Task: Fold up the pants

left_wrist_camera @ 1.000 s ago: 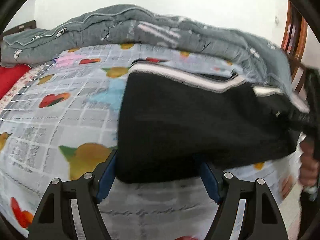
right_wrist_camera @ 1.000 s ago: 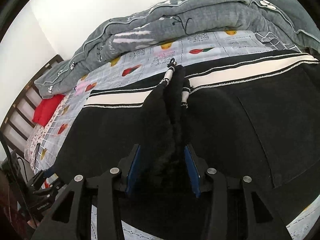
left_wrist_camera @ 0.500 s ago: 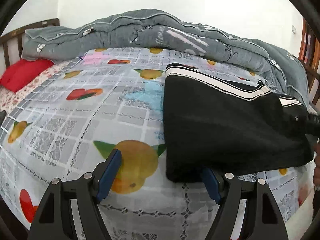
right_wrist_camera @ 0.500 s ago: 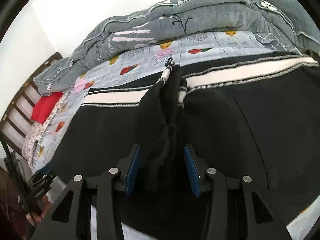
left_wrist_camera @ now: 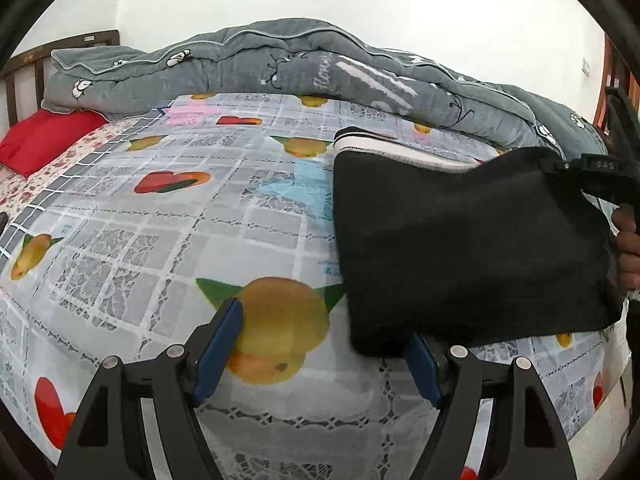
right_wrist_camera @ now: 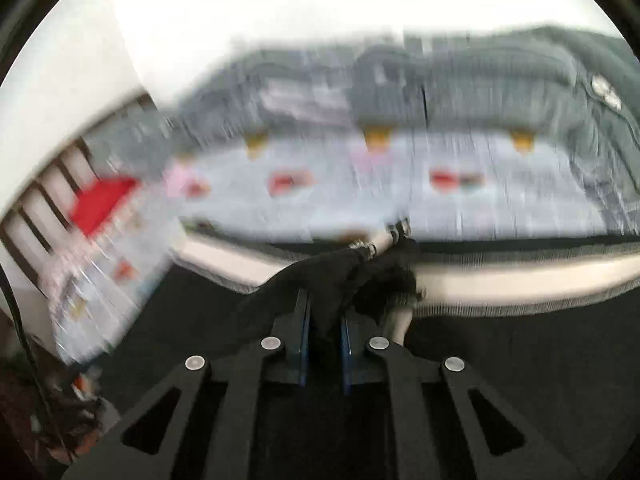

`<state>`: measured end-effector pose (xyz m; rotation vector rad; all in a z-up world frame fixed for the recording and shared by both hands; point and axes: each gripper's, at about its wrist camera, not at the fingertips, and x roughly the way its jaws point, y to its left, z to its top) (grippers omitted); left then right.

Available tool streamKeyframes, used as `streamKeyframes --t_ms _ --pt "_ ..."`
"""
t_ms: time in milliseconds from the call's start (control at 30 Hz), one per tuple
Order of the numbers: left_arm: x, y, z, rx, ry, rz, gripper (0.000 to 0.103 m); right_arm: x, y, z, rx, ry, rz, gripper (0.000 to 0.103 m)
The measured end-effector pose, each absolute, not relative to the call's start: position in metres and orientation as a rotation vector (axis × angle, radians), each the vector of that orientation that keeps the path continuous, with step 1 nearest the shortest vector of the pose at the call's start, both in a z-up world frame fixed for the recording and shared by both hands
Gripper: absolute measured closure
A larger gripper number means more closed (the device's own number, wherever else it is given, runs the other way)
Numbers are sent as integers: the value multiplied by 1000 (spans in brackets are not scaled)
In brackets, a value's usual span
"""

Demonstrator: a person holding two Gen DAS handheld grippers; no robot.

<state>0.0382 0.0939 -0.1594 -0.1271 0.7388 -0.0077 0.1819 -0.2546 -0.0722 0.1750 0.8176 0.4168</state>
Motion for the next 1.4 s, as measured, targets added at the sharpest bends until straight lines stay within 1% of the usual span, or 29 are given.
streamKeyframes --t_ms 100,167,200,267,300,333,467,567,633,700,767,800,833,900,1000,1033,1100,1167,1200,1267,1333,1400 --pt "34 97 -159 -129 738 7 28 198 -252 -105 120 951 357 91" --pt "32 100 -160 -136 741 12 27 202 -252 -127 126 1054 345 88" --pt "31 100 -160 -132 746 13 27 202 -253 -129 139 1072 349 86" --pt "31 100 -159 -115 755 16 27 191 -260 -124 169 1069 360 79" --pt "30 100 -158 -115 757 16 27 184 -263 -121 173 1063 362 69" --pt "30 100 -157 -118 759 16 27 177 -267 -118 170 1056 356 64" --pt "27 102 -157 -142 759 16 27 141 -289 -110 194 1040 358 64" --pt "27 100 -158 -138 756 18 27 114 -301 -103 274 1011 428 63" --pt "28 97 -157 -141 756 17 27 107 -301 -109 325 1047 457 61" --pt "29 94 -156 -143 759 11 27 105 -294 -119 335 1093 465 61" --pt "30 91 -156 -135 762 9 27 100 -285 -126 316 1078 466 61" --pt "31 89 -157 -125 763 11 27 98 -281 -127 292 1060 452 68" --pt "32 88 -157 -117 764 13 27 98 -277 -125 264 1038 451 80" --pt "33 88 -155 -123 764 14 27 100 -275 -116 244 996 473 85" --pt "30 91 -152 -134 751 12 27 90 -293 -80 303 842 503 87" --pt "31 91 -155 -119 758 29 27 89 -297 -75 318 818 501 87" --pt "32 90 -158 -107 762 36 27 91 -296 -84 288 854 476 86" --pt "30 91 -157 -108 755 38 27 96 -288 -111 218 966 445 85" --pt "29 91 -157 -111 755 40 27 97 -285 -125 202 1016 428 80" --pt "26 93 -156 -116 757 38 27 89 -288 -130 211 997 436 80" --pt "21 95 -155 -114 756 24 27 81 -295 -119 207 972 432 77" --pt "11 98 -153 -104 753 11 27 75 -301 -105 186 923 409 77"
